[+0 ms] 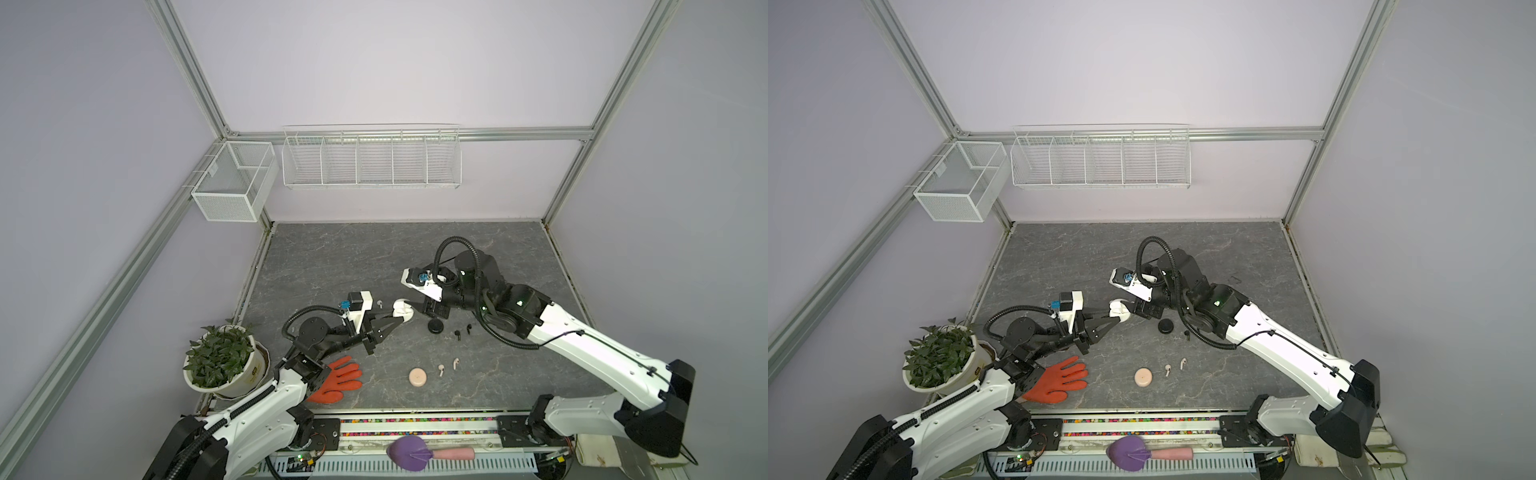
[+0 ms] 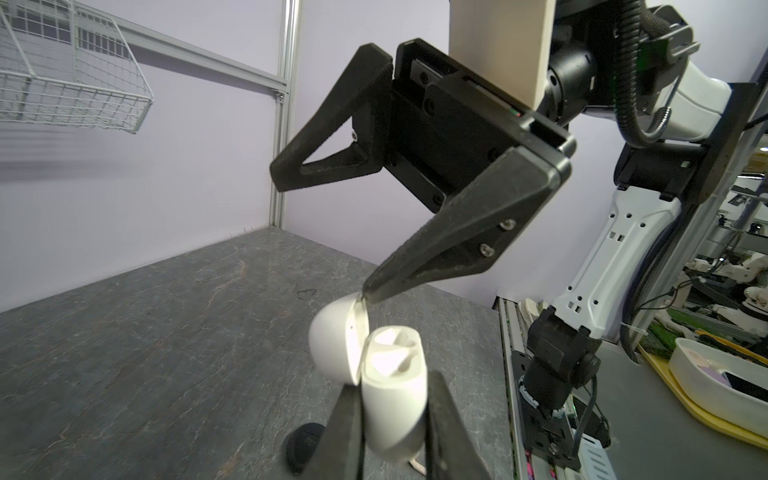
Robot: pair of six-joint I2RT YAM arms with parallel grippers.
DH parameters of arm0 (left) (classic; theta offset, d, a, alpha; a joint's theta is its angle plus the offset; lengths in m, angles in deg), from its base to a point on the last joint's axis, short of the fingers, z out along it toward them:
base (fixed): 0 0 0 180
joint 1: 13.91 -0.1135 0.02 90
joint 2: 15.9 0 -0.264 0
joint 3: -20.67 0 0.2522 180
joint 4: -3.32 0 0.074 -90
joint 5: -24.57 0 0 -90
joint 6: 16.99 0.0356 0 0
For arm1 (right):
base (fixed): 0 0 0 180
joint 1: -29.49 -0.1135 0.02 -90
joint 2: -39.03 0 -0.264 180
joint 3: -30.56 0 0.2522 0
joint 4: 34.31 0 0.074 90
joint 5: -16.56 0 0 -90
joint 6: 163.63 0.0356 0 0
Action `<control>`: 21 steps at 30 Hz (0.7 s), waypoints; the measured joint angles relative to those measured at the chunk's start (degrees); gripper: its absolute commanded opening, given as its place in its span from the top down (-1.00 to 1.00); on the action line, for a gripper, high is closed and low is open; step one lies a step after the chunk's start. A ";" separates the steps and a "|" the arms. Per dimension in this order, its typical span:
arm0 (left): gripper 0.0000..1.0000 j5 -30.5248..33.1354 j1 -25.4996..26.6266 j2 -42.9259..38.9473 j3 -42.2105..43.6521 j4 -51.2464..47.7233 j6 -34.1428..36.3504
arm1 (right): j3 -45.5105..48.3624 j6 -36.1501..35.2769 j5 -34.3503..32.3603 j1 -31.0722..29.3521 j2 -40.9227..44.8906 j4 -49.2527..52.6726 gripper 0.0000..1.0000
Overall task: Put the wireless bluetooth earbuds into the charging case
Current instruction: 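Move the right gripper over the white earbuds on the table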
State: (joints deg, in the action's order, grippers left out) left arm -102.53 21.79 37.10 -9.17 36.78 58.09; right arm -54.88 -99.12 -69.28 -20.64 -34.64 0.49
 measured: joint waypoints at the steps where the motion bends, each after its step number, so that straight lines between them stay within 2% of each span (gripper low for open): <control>1: 1.00 1.07 0.00 -0.50 0.39 -0.02 -0.07 | 0.11 3.41 -1.46 0.00 0.13 -0.44 -0.34; 6: 1.00 6.71 0.00 -3.72 1.92 -2.08 -0.44 | 5.90 23.19 -9.44 0.42 0.09 -4.90 -0.28; 11: 1.00 12.79 -0.02 -7.19 3.28 -4.04 -0.87 | 3.08 37.86 -15.26 2.34 -9.18 -2.62 -0.22; 16: 1.00 15.26 -0.35 -8.26 3.34 -6.14 -0.85 | -2.10 44.28 -15.69 3.87 -18.86 -1.33 -0.16; 21: 1.00 15.23 -3.19 -8.20 3.34 -6.93 -2.05 | -7.23 47.08 -13.66 4.52 -27.50 -0.28 -0.10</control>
State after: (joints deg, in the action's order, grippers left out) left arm -87.30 18.60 28.90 -5.82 29.85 56.04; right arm -62.11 -52.05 -82.94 -16.12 -62.14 0.20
